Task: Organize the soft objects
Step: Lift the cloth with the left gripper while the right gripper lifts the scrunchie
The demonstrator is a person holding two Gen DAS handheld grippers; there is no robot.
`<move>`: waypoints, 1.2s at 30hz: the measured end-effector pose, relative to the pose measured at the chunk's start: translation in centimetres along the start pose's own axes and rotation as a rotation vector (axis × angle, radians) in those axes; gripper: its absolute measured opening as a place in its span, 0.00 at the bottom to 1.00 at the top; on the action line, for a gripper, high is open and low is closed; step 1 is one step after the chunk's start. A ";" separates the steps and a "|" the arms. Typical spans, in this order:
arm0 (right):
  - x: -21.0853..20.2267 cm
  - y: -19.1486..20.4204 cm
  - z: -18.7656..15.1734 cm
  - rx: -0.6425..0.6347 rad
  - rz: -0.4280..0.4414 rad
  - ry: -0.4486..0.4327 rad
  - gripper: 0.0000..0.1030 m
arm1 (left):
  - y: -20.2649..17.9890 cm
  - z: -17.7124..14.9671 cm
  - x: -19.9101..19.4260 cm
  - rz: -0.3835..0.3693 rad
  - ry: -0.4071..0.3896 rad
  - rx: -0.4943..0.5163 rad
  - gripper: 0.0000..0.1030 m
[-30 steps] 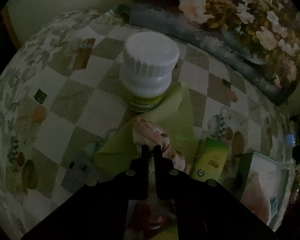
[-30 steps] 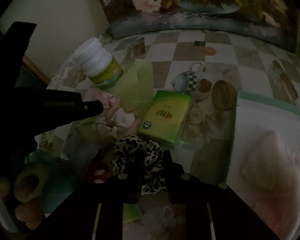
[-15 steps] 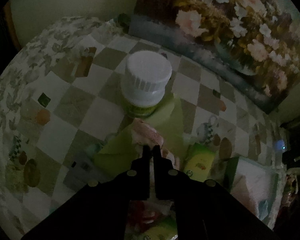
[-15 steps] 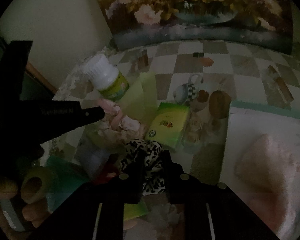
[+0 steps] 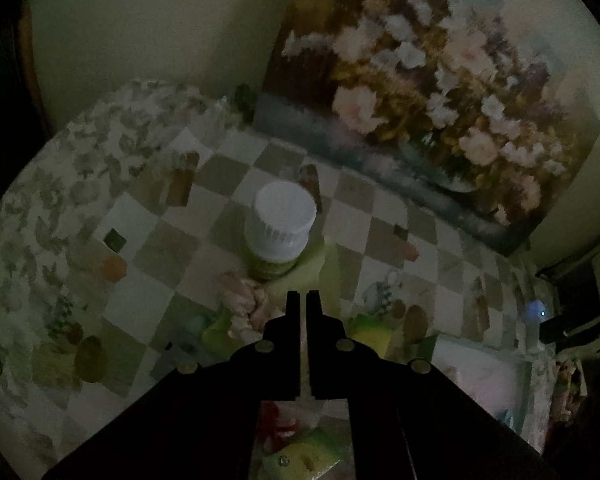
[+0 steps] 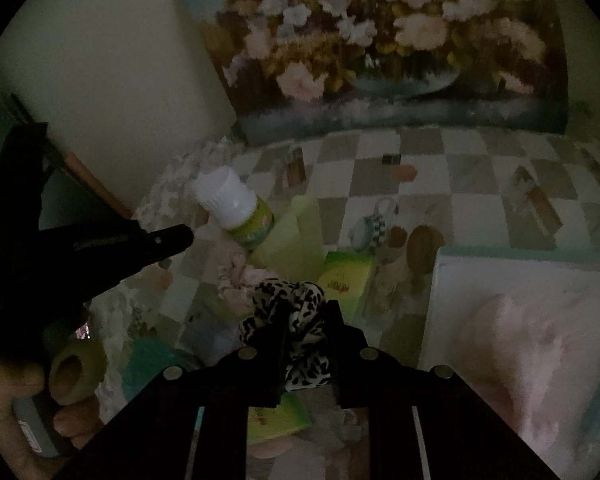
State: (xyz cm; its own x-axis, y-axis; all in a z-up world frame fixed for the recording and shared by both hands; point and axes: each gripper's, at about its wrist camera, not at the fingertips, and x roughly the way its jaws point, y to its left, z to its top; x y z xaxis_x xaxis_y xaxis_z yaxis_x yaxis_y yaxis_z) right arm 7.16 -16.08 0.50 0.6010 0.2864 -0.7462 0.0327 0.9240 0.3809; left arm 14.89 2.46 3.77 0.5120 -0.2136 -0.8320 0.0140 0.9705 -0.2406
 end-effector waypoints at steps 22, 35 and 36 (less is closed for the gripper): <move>1.0 -3.4 -0.8 0.069 -0.076 0.048 0.17 | 0.0 -1.7 8.3 0.094 0.174 0.037 0.43; 1.3 -3.7 -0.8 0.075 -0.074 0.060 0.17 | -0.5 -3.6 12.0 0.141 0.254 0.074 0.44; 1.3 -3.7 -0.8 0.076 -0.073 0.060 0.17 | -0.5 -3.7 12.1 0.146 0.255 0.080 0.44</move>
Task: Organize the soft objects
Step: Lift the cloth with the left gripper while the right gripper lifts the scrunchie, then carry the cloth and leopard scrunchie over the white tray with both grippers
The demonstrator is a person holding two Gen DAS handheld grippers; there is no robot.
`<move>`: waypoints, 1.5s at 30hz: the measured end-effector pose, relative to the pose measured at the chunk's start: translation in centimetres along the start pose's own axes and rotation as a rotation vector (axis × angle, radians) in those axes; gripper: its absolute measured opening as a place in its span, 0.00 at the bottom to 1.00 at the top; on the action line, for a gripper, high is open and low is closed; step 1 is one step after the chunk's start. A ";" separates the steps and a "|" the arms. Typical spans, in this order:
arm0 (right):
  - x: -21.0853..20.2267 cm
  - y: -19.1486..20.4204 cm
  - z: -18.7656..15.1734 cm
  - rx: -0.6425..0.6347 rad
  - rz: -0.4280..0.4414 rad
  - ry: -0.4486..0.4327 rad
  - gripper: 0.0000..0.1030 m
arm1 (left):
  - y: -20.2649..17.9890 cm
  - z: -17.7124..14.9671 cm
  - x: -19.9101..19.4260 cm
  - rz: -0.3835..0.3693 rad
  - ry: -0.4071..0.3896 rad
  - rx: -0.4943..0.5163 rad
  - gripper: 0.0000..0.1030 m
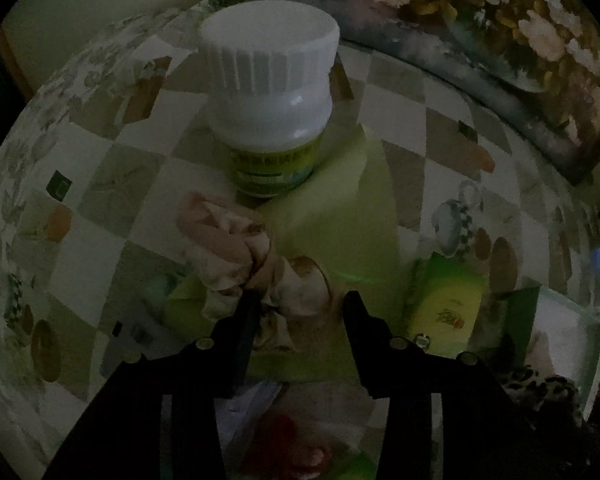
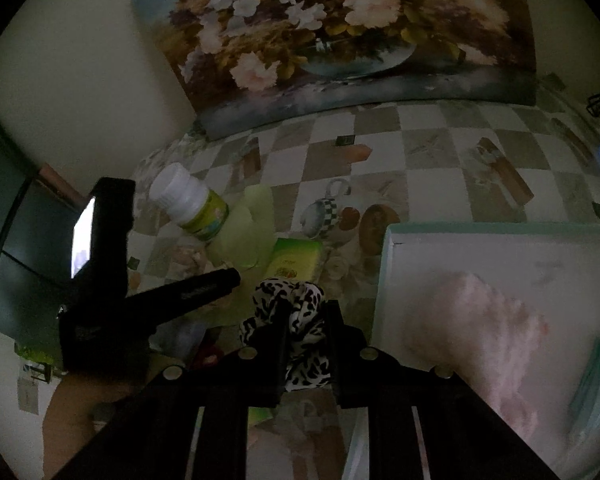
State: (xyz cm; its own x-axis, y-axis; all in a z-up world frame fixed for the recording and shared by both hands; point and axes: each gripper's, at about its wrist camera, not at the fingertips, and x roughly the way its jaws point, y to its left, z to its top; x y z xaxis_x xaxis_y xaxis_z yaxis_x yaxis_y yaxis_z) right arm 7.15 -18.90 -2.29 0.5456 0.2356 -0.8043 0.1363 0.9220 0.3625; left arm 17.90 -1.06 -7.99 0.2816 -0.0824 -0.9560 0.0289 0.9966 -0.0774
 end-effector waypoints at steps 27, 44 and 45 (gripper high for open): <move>-0.4 0.0 0.0 0.020 0.009 -0.001 0.17 | 3.0 1.0 -4.9 -0.090 -0.096 -0.118 0.10; -6.2 -0.4 1.7 0.066 -0.018 -0.122 0.17 | 1.7 1.5 -15.5 -0.139 -0.345 -0.084 0.10; -6.6 -0.5 1.8 0.071 -0.025 -0.131 0.17 | 1.3 1.3 -16.1 -0.141 -0.355 -0.074 0.10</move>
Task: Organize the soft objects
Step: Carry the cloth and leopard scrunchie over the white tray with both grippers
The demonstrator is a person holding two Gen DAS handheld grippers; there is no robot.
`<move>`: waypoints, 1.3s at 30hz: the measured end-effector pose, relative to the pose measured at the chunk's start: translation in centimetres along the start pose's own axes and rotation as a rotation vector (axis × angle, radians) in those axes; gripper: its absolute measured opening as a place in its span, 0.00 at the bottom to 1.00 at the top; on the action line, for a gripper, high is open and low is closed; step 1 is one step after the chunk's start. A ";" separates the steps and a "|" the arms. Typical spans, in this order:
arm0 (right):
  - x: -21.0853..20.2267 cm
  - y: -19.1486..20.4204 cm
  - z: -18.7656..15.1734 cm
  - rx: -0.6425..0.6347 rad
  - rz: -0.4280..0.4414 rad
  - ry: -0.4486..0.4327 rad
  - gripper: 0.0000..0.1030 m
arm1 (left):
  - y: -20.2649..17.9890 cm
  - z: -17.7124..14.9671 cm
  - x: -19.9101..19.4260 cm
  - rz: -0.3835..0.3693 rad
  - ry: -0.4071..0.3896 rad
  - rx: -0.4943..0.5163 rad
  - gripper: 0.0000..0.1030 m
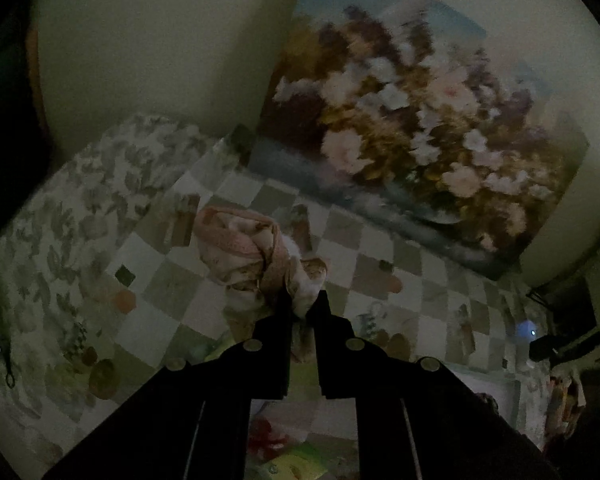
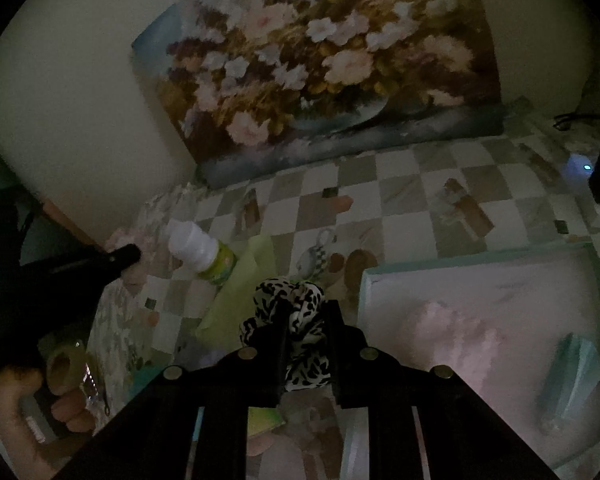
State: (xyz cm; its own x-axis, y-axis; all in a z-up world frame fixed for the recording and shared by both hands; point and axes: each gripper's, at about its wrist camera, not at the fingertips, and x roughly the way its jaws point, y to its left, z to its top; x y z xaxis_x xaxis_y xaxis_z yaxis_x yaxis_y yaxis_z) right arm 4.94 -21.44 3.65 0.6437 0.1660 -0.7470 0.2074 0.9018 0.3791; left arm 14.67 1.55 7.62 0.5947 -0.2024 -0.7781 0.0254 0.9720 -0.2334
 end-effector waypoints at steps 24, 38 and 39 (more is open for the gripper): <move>-7.0 -10.5 0.3 0.185 -0.273 -0.123 0.17 | -10.0 -5.2 -2.3 -0.106 0.033 0.183 0.10; -9.9 -18.7 -0.4 0.357 -0.447 -0.159 0.18 | -18.3 -9.8 -0.3 -0.200 0.116 0.379 0.10; -10.0 -19.0 -0.4 0.364 -0.457 -0.162 0.18 | -18.9 -10.2 0.0 -0.206 0.125 0.394 0.10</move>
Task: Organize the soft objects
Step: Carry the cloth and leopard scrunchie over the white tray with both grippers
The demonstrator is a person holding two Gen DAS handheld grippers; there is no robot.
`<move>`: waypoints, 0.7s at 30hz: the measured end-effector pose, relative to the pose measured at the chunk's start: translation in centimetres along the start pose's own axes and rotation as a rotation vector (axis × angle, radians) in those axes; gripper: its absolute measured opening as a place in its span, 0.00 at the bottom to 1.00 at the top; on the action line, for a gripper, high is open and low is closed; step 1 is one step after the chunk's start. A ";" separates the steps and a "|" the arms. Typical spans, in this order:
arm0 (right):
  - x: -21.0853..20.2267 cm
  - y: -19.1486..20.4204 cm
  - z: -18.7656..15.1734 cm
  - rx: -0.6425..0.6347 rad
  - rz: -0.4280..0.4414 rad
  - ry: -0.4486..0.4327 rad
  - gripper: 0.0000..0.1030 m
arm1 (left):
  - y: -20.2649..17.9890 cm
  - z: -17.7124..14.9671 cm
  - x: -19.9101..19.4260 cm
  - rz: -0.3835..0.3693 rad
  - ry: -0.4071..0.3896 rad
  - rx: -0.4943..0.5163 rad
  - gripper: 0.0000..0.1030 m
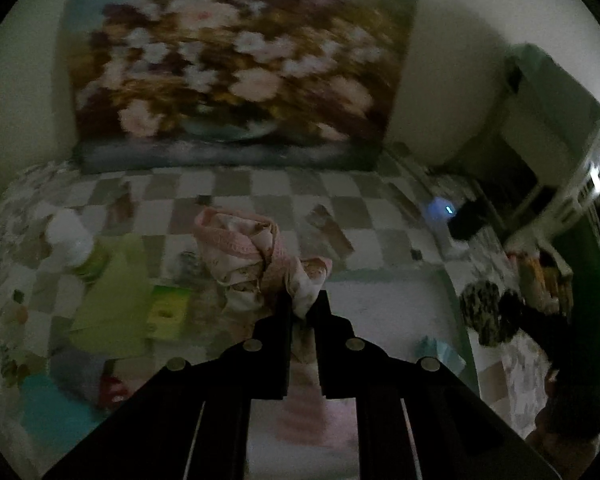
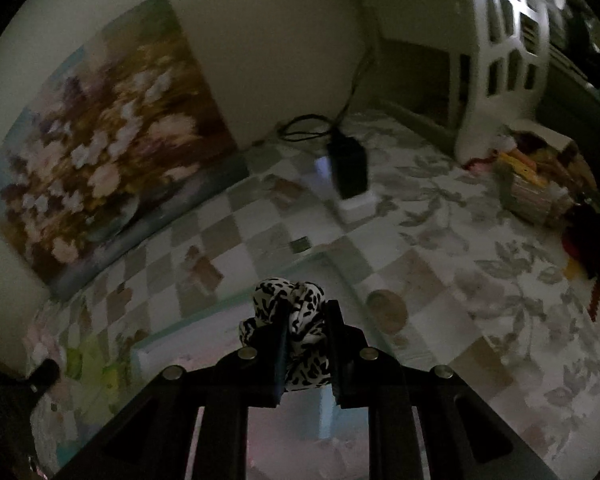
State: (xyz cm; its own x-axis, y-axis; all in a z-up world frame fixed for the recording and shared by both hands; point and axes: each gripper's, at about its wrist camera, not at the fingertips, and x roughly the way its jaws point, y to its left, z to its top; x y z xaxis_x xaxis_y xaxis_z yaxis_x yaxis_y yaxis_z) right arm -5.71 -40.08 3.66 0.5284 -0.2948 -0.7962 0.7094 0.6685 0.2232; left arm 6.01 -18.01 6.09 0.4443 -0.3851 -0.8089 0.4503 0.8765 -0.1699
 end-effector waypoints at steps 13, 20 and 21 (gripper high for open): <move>5.2 0.3 -1.1 -0.050 -0.027 0.066 0.18 | -4.1 -2.0 5.8 -0.045 0.093 0.112 0.11; 6.9 0.3 -1.5 -0.061 -0.047 0.084 0.18 | -5.1 -2.9 7.7 -0.052 0.122 0.135 0.11; 7.0 0.4 -1.6 -0.060 -0.045 0.091 0.18 | -5.1 -2.9 7.8 -0.055 0.124 0.134 0.11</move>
State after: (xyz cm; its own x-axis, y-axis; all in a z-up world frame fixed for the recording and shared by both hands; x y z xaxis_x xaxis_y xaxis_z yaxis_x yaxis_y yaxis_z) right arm -2.52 -40.77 -2.72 0.4499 -0.2642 -0.8531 0.7009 0.6965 0.1539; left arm 4.94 -24.69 -0.97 0.3205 -0.3856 -0.8652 0.5745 0.8053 -0.1461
